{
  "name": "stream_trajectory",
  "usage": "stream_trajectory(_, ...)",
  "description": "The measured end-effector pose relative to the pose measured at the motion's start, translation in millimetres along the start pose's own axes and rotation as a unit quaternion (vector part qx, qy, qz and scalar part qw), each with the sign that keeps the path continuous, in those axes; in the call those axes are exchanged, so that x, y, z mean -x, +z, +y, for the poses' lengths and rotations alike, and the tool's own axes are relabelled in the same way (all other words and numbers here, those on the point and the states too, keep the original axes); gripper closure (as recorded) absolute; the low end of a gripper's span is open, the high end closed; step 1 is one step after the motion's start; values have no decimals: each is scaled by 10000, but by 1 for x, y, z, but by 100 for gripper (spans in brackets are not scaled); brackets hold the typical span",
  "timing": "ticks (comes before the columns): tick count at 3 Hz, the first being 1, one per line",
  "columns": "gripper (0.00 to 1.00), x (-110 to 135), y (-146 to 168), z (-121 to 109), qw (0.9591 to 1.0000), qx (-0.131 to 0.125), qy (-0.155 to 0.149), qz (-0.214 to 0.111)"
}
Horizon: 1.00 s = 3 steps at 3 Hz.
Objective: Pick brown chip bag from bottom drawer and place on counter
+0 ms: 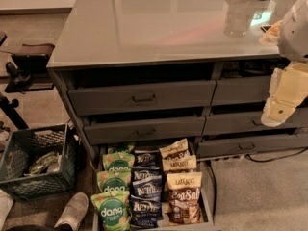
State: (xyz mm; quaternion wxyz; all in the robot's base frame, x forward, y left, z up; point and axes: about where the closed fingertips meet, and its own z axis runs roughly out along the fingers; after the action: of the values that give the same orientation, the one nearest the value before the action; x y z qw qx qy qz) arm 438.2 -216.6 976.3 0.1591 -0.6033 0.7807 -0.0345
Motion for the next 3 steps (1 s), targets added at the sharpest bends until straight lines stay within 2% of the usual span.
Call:
stream_trajectory(1, 0, 0, 0, 0, 10000, 1, 1, -1)
stream_trajectory(2, 0, -4, 19, 6, 9995, 173, 218, -162)
stream_trajectory(3, 0, -12, 77, 25, 9951, 601, 621, -485)
